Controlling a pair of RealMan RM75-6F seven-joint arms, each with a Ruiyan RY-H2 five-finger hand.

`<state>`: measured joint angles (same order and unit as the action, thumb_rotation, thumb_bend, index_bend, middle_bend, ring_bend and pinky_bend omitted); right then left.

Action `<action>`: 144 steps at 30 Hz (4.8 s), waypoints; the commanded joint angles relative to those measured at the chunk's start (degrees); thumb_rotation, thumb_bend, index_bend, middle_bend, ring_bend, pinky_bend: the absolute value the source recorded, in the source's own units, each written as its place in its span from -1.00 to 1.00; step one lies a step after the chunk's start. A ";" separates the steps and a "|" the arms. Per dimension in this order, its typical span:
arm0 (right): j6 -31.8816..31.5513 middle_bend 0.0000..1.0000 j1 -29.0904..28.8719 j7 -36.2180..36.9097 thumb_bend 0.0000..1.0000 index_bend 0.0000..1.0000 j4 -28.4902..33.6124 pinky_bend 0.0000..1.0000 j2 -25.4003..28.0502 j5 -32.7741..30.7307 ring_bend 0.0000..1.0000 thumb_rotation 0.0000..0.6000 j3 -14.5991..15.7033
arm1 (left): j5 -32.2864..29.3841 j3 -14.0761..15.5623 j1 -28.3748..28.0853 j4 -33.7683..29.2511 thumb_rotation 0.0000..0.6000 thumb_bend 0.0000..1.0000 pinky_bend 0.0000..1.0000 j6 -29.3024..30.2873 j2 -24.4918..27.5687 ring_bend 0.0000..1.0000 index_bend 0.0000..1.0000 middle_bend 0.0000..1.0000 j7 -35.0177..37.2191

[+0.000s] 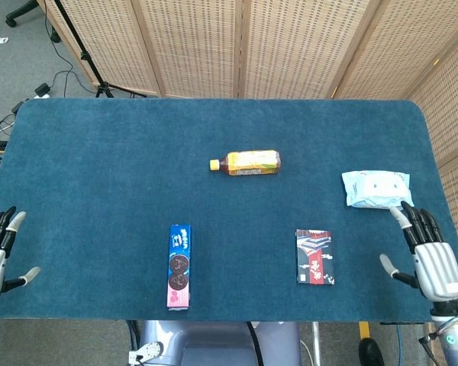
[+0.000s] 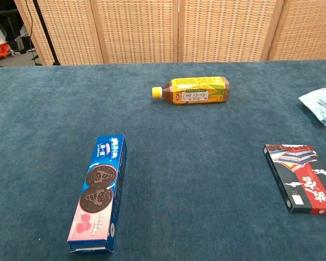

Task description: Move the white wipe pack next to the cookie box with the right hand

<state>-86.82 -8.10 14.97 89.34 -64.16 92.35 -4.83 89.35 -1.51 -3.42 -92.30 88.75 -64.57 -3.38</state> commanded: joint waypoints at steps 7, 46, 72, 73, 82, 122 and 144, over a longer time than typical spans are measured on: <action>19.20 -1.00 -11.00 29.67 1.00 -1.00 -11.81 -1.00 4.05 -8.56 -1.00 1.00 -5.18 | -0.87 -0.65 0.14 -0.69 1.00 -1.00 -1.00 0.52 -0.61 -1.00 -1.00 -1.00 -1.61; 58.91 -0.92 -28.50 75.41 1.00 -0.74 -54.60 -0.99 -16.09 -4.39 -1.00 1.00 3.80 | -4.54 -2.17 -2.10 -1.21 1.00 -1.00 -1.00 -3.10 -1.54 -1.00 -1.00 -1.00 -4.07; 46.89 -0.79 -32.07 66.99 1.00 -0.63 -30.20 -0.63 -9.96 -2.68 -1.00 1.00 4.52 | -4.52 -1.84 -2.05 -1.11 1.00 -1.00 -1.00 -3.10 -1.29 -1.00 -1.00 -1.00 -3.22; 47.45 -0.79 -32.40 65.17 1.00 -0.63 -28.65 -0.63 -9.80 -3.66 -1.00 1.00 3.99 | -4.50 -1.80 -2.04 -1.19 1.00 -1.00 -1.00 -3.12 -1.26 -1.00 -1.00 -1.00 -3.12; 51.68 -0.78 -34.00 51.93 1.00 -0.63 -22.00 -0.63 -12.01 -13.98 -1.00 1.00 -1.03 | -4.27 -1.61 -2.04 -1.19 1.00 -1.00 -1.00 -3.13 -1.16 -1.00 -1.00 -1.00 -2.90; 55.29 -0.77 -36.46 20.74 1.00 -0.61 -0.85 -0.63 -14.52 -26.78 -1.00 1.00 -9.77 | -3.84 -1.41 -1.85 -0.71 1.00 -1.00 -1.00 -2.70 -1.02 -1.00 -1.00 -1.00 -2.04; 57.34 -0.77 -37.11 19.16 1.00 -0.61 6.03 -0.55 -13.68 -20.02 -0.92 1.00 -7.68 | -3.75 -1.32 -1.79 -0.63 1.00 -1.00 -1.00 -2.69 -0.85 -1.00 -1.00 -1.00 -1.66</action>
<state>-29.42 -45.18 34.21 95.01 -78.07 72.06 -12.56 85.59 -2.83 -5.20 -92.92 86.06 -65.42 -5.03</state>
